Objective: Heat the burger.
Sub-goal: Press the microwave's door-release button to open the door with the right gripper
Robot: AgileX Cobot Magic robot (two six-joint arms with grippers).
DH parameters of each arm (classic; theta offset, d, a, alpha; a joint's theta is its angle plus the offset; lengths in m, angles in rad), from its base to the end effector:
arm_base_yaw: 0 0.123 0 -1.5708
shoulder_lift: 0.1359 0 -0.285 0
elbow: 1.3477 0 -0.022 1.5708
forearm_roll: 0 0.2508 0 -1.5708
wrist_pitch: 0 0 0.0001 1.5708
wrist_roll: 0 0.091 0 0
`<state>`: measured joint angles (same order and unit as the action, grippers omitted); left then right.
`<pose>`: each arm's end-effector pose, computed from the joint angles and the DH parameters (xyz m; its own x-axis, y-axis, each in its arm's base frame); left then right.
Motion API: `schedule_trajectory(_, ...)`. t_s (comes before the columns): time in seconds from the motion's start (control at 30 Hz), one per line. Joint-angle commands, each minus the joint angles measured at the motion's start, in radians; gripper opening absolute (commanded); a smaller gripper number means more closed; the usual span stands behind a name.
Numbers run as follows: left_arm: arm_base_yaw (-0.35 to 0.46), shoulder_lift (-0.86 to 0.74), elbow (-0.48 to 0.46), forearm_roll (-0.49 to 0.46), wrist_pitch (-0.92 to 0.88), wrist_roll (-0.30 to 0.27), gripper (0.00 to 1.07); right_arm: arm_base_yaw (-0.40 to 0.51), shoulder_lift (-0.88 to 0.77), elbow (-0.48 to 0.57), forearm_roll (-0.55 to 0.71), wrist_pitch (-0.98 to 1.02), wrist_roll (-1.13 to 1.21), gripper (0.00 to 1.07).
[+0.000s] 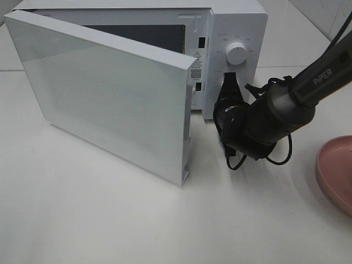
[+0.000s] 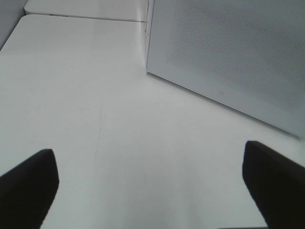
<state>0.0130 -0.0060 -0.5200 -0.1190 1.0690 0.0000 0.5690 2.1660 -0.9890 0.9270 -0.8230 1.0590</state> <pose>-0.0087 -0.0096 0.2826 -0.4414 -0.0629 -0.8951 0.0554 0.9937 -0.0971 0.3572 0.1652 0.0866 0.0860 0.9924 -0.0882 0.4063 0.0459 0.9126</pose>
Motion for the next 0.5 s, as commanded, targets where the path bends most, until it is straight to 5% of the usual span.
schedule_trajectory(0.03,-0.002,-0.015,0.001,-0.004,-0.001,-0.008,0.99,-0.044,-0.012,-0.085,-0.113,-0.225,-0.016,0.0)
schedule_trajectory(0.5,-0.002,-0.015,0.001,-0.004,-0.001,-0.008,0.99,-0.041,-0.051,-0.025,-0.101,-0.153,-0.008,0.0)
